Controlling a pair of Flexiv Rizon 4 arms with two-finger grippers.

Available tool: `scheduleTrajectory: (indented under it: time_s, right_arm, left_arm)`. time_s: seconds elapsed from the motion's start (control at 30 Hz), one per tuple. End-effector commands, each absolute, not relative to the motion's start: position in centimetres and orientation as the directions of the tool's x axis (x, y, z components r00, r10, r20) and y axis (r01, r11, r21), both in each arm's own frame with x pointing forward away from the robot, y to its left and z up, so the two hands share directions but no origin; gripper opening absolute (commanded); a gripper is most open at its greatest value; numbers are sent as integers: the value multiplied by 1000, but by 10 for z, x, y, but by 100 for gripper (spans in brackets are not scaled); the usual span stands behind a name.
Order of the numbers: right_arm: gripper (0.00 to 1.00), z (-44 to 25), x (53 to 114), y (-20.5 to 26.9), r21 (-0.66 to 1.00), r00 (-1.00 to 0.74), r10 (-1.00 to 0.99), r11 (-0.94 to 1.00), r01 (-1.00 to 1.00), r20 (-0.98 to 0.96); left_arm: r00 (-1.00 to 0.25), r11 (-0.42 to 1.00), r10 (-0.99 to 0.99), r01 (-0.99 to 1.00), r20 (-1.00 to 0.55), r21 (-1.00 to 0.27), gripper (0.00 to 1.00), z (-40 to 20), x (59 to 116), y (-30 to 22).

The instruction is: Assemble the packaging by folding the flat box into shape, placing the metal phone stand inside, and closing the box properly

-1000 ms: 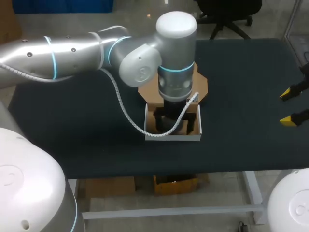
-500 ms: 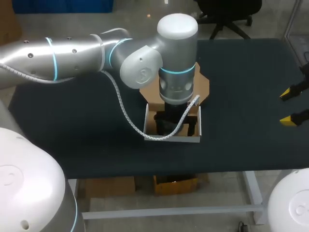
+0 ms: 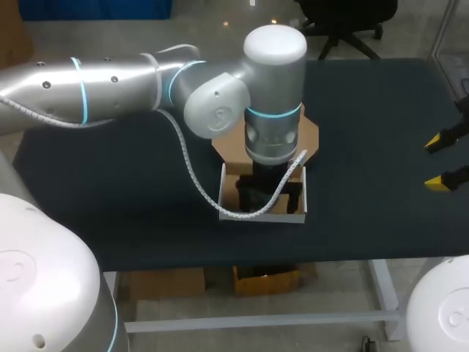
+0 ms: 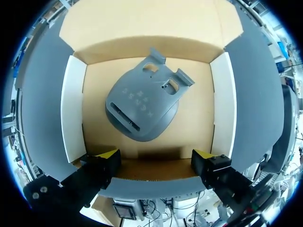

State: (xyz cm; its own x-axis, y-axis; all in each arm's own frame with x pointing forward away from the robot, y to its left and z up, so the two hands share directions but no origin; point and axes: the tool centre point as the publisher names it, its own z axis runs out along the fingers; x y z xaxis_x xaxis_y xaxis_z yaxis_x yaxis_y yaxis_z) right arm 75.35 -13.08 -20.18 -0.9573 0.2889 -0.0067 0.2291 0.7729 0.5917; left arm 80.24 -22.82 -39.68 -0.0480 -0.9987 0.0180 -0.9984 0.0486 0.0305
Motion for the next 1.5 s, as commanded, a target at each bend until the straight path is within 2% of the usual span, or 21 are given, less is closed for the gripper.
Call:
scheduleTrajectory:
  time_s: [0.03,1.13,1.5]
  right_arm:
    - [100,-201,753,-131,593,-958,287,772,228,-6]
    - [100,-201,753,-131,593,-958,287,772,228,-6]
    - [100,-201,753,-131,593,-958,287,772,228,-6]
  left_arm:
    - [-40,41,-999,-999,14,30,100,-398,796,-230]
    - [20,-20,-1000,-999,0,40,100,-398,762,-230]
    - [-7,6,-1000,-1000,28,-30,100,-386,768,-226]
